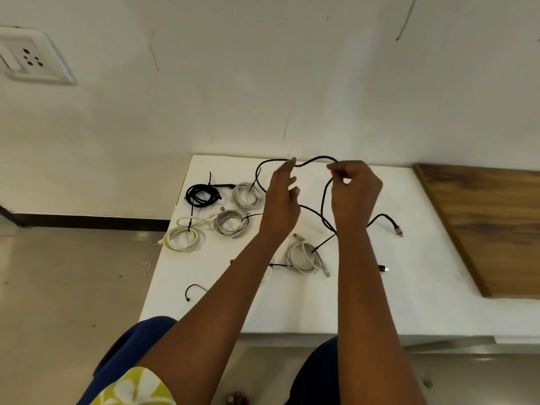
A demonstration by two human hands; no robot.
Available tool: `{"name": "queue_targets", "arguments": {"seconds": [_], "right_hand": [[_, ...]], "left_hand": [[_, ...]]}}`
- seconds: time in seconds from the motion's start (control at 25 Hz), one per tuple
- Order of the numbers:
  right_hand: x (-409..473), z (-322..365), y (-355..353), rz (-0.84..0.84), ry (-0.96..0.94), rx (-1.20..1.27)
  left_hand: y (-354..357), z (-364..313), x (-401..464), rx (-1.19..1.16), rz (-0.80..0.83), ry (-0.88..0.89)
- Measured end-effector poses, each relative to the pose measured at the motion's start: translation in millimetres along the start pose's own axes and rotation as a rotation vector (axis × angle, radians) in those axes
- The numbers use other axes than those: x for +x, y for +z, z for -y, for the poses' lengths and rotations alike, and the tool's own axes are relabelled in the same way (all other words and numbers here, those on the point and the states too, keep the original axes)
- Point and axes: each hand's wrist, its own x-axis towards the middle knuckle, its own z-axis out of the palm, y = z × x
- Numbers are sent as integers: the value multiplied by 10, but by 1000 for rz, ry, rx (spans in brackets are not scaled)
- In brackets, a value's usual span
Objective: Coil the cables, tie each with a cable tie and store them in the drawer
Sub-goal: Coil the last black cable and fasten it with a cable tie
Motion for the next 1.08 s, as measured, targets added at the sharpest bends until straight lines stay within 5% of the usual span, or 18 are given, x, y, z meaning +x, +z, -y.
{"name": "queue_targets", "arguments": {"seconds": [0.32,0.44,0.6,0.72,0.92,1.08], "right_hand": [[16,254,-428,-50,132,361],[38,289,-522,-32,165,569],[22,327,-544,-30,155,649],[20,319,-541,-61,137,599],[23,242,-559,-218,23,384],[-39,137,-543,-254,-38,88]], "left_hand": [[17,-119,-108,41,17,-75],[16,-118,-112,-89,-12,-458],[-15,-230,-106,-750,100,-863],[-80,-325,-79,-878,149,-748],[-274,-457,82,-987,-158,-480],[-480,-563,153,-1041,-212,-347]]}}
